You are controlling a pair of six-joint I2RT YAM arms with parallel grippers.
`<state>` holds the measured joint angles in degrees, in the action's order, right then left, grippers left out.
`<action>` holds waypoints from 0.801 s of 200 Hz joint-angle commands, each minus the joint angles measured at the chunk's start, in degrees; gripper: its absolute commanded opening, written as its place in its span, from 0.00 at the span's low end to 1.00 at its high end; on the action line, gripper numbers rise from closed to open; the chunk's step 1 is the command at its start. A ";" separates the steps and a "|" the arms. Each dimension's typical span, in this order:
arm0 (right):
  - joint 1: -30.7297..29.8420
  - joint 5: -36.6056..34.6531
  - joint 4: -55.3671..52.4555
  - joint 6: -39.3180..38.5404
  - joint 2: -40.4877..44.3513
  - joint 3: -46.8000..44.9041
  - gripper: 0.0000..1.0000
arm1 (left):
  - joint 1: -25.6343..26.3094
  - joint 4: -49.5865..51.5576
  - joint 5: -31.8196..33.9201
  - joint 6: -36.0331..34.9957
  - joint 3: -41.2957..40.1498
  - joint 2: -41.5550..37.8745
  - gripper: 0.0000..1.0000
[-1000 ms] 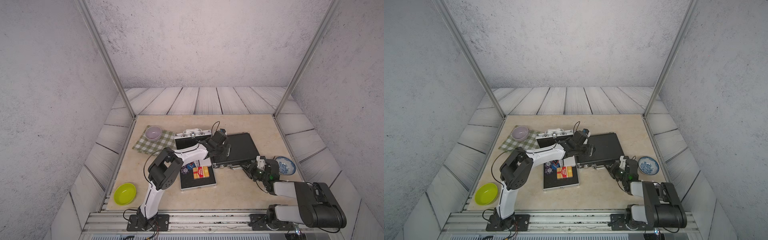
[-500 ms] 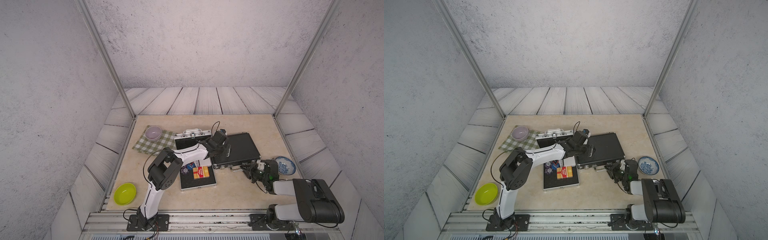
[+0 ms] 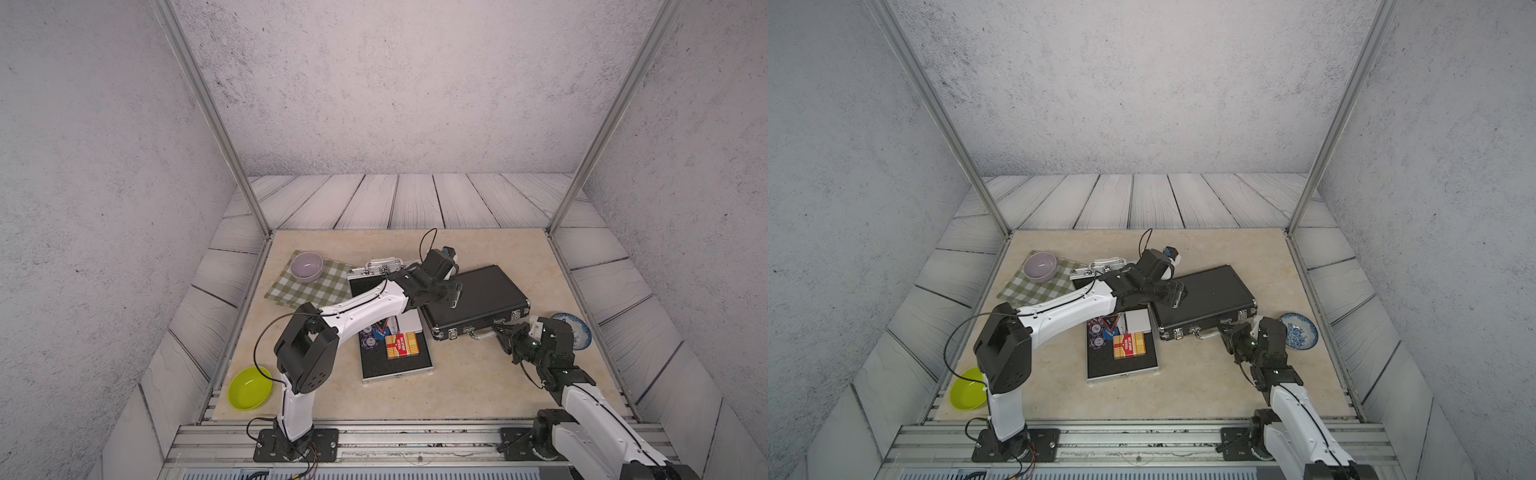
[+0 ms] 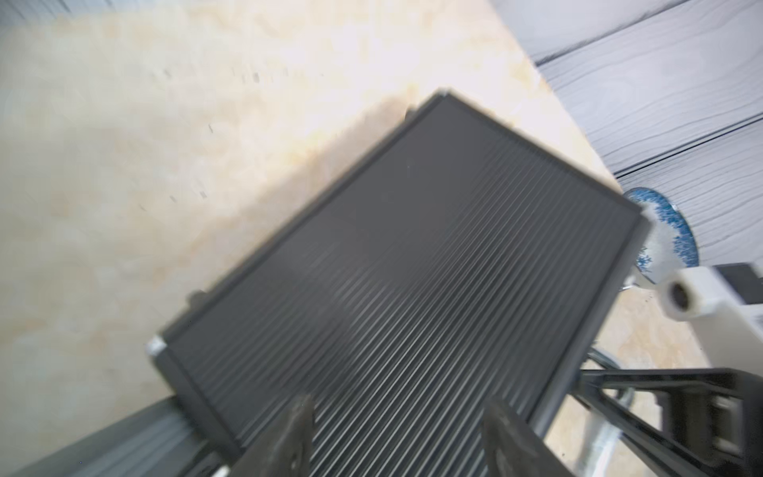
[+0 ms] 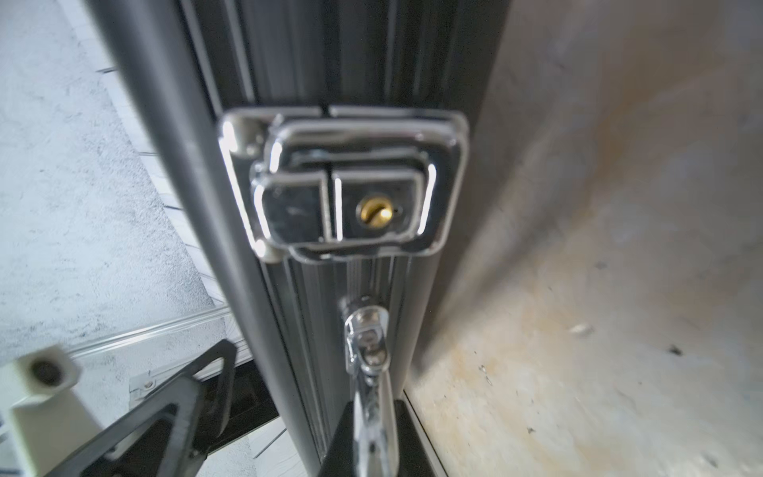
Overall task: Open the poker set cases
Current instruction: Pick up the poker set case from the center of the board.
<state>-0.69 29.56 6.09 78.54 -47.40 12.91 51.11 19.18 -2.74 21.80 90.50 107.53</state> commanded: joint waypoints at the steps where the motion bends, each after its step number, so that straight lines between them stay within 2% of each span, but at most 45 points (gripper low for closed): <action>1: -0.37 0.07 0.97 3.68 1.43 2.10 0.00 | 1.82 1.54 3.78 -8.52 1.10 -5.45 0.70; 35: -0.37 1.02 -2.49 5.58 3.95 5.51 0.00 | 3.28 -0.37 6.89 -23.34 -3.24 -14.01 0.72; 57: -0.37 1.14 -5.93 5.75 6.14 8.09 0.00 | 3.35 -3.27 4.33 -32.62 -9.04 -20.34 0.70; 78: -0.37 2.18 -5.99 7.47 6.96 9.11 0.00 | 3.83 -2.42 -1.77 -42.35 -13.16 -24.93 0.70; 103: -0.42 2.60 -6.88 7.34 7.47 11.20 0.00 | 6.78 -0.74 -0.71 -51.73 -15.89 -26.67 0.73; 127: -0.50 2.87 -7.70 7.07 8.06 13.12 0.00 | 12.03 0.74 7.63 -57.39 -16.51 -24.24 0.77; 143: -0.49 3.04 -8.17 6.97 8.33 13.97 0.00 | 15.21 1.23 13.93 -56.27 -15.36 -20.79 0.77; 160: -0.76 3.13 -8.07 7.29 8.55 14.33 0.00 | 16.88 2.51 17.47 -55.66 -13.57 -16.71 0.78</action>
<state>-0.91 30.37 -5.39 85.34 -41.12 23.88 65.82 19.05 6.24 -31.11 75.20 85.86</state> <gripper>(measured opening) 0.146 0.778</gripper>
